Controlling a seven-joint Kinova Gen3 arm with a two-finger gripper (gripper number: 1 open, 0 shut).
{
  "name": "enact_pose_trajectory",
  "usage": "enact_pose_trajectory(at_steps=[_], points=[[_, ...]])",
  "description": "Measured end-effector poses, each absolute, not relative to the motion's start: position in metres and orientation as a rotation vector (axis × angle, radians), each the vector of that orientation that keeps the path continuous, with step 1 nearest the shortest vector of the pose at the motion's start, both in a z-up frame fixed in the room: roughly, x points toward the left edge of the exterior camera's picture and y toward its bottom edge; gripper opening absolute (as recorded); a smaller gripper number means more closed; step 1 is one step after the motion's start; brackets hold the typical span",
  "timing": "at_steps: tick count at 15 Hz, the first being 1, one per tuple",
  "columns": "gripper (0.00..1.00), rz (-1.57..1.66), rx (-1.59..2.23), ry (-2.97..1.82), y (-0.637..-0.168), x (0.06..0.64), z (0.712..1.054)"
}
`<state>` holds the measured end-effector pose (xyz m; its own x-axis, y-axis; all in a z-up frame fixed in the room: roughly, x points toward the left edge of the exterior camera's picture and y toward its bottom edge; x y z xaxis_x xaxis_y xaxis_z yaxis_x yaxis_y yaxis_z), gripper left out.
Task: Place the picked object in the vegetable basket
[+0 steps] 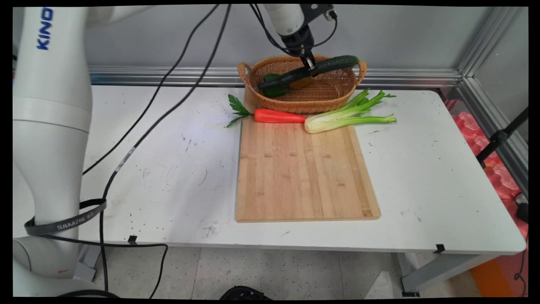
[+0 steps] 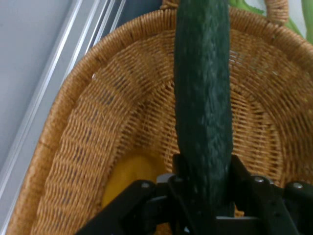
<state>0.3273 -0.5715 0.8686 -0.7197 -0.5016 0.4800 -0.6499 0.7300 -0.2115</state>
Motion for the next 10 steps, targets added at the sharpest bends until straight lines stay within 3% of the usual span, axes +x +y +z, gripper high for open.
enact_pose_trajectory(at_steps=[10], points=[[0.00, 0.528, 0.809, -2.512, -0.594, 0.325, 0.842]])
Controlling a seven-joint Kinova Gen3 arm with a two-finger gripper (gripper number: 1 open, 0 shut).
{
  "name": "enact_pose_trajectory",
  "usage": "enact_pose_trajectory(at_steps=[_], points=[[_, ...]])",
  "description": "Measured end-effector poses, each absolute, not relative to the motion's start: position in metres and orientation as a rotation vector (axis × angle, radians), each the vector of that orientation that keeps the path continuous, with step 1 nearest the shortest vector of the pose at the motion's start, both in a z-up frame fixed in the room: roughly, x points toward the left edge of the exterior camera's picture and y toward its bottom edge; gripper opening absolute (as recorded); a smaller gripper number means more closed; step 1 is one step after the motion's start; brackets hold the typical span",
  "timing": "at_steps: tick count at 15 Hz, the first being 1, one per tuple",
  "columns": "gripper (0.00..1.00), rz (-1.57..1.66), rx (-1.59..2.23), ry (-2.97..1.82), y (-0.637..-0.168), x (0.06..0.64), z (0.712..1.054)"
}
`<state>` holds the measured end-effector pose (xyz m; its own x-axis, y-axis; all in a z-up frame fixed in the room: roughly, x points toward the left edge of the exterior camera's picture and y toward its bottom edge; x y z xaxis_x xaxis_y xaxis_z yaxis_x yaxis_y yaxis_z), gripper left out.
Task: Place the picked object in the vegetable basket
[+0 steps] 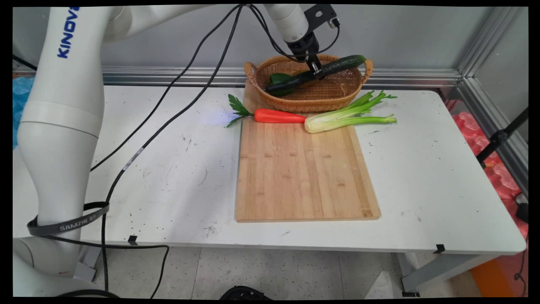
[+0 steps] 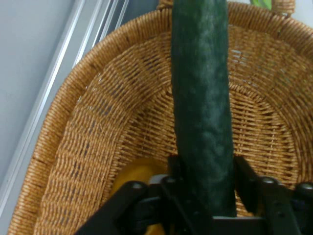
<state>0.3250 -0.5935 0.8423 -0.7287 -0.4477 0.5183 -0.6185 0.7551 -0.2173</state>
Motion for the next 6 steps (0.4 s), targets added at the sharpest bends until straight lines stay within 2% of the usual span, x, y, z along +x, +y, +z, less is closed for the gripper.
enact_pose_trajectory(at_steps=[1, 6], points=[[1.00, 0.527, 0.804, -2.511, -0.5928, 0.3260, 0.8418], [1.00, 0.521, 0.788, -2.517, -0.5835, 0.3350, 0.8468]])
